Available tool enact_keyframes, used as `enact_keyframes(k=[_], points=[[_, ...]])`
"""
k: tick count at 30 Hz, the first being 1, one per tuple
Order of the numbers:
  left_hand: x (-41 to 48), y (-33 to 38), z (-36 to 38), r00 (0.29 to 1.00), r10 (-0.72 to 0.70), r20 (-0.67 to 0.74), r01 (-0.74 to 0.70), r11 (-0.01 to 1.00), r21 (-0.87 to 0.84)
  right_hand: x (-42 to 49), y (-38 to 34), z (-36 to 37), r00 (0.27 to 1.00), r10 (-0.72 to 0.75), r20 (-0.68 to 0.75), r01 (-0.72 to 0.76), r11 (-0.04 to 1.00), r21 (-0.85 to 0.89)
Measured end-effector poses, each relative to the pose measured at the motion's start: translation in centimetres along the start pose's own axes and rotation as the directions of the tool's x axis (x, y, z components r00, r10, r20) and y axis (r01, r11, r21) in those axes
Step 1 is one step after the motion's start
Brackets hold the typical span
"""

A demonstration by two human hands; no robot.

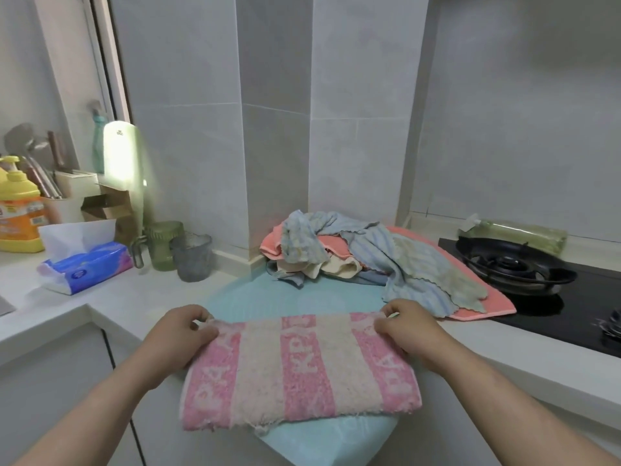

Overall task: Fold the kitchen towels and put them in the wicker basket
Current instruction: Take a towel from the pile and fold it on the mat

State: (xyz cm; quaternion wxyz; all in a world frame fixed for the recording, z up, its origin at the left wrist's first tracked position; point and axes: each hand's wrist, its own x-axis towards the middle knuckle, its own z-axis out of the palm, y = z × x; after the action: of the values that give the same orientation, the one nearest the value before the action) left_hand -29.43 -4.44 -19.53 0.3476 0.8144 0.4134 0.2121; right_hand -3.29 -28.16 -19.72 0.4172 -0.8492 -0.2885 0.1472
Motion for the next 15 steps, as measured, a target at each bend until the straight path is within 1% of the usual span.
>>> enact_keyframes(k=[3, 8, 15], points=[[1.0, -0.1, 0.3, 1.0, 0.012, -0.008, -0.011, 0.994, 0.105, 0.3, -0.5, 0.0, 0.997, -0.06, 0.041, 0.065, 0.989, -0.132], [3.0, -0.3, 1.2, 0.998, 0.046, -0.05, -0.027, 0.944, 0.33, 2.4, -0.8, 0.5, 0.998, -0.061, -0.028, 0.048, 0.938, -0.344], [4.7, -0.7, 2.2, 0.997, 0.051, -0.065, -0.007, 0.837, 0.547, 4.1, -0.8, 1.0, 0.997, -0.075, -0.029, 0.052, 0.88, -0.471]])
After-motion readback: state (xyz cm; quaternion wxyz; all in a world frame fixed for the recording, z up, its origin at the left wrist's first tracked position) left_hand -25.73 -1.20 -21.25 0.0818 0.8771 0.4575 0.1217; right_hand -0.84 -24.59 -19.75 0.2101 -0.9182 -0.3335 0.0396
